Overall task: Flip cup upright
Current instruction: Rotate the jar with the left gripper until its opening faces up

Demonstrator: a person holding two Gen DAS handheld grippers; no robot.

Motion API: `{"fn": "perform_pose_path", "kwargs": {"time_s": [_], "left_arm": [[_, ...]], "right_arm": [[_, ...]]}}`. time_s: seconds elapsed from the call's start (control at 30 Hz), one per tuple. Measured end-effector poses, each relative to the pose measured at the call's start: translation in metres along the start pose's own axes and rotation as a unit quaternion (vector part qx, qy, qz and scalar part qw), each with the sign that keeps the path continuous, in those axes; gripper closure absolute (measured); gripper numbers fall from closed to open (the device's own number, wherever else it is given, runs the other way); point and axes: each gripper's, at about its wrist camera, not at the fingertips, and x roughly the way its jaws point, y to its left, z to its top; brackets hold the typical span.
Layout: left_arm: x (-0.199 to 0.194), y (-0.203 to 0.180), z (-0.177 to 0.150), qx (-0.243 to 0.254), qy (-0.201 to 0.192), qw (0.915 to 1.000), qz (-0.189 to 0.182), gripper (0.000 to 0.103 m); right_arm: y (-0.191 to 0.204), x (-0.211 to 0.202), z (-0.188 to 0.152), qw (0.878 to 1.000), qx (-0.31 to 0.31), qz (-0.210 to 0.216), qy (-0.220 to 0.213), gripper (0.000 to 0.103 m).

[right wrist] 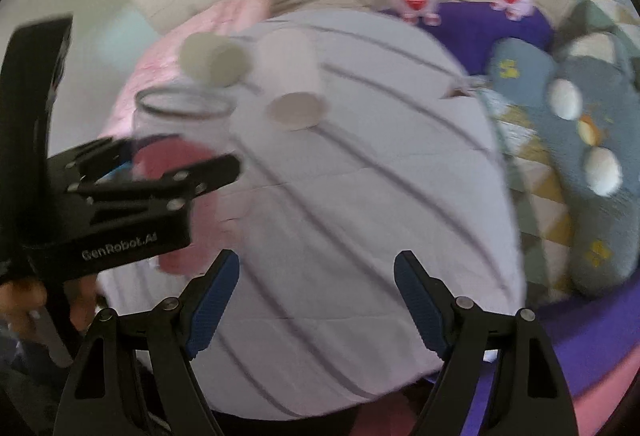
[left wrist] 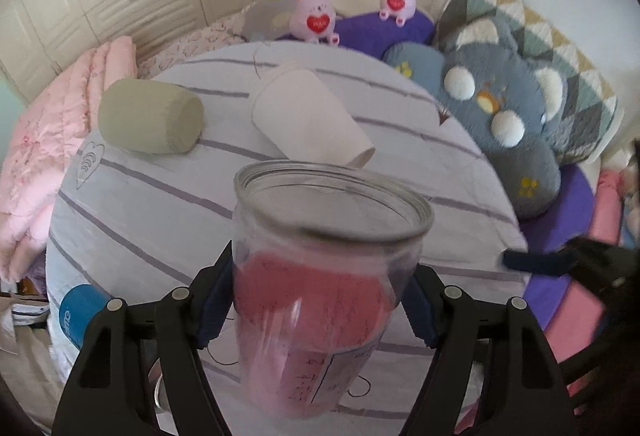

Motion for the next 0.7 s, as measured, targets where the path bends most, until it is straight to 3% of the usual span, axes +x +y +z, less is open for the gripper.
{"fn": "perform_pose_path", "kwargs": {"time_s": [0.1,0.33,0.53,0.7], "left_arm": [[-0.007,0.008,-0.002,-0.011,-0.013,0.9998,-0.009,0.03],[-0.018,0.028,-0.011,-0.042,-0.035,0.9983,-0.022,0.03],[-0.014,0.036,-0.021,-0.05,-0.028,0.9981,-0.023,0.03],[-0.015,0.038,-0.025,-0.049,-0.029,0.9981,-0.025,0.03]], "right_arm": [[0.013,0.007,-0.004,0.998,-0.031,0.055,-0.011,0.022],[0.05,0.019,-0.008,0.991,-0.093,0.093,-0.031,0.022],[0.068,0.033,0.001,0.985,-0.122,0.111,-0.053,0.022],[0.077,0.043,0.006,0.986,-0.133,0.083,-0.062,0.022]]}}
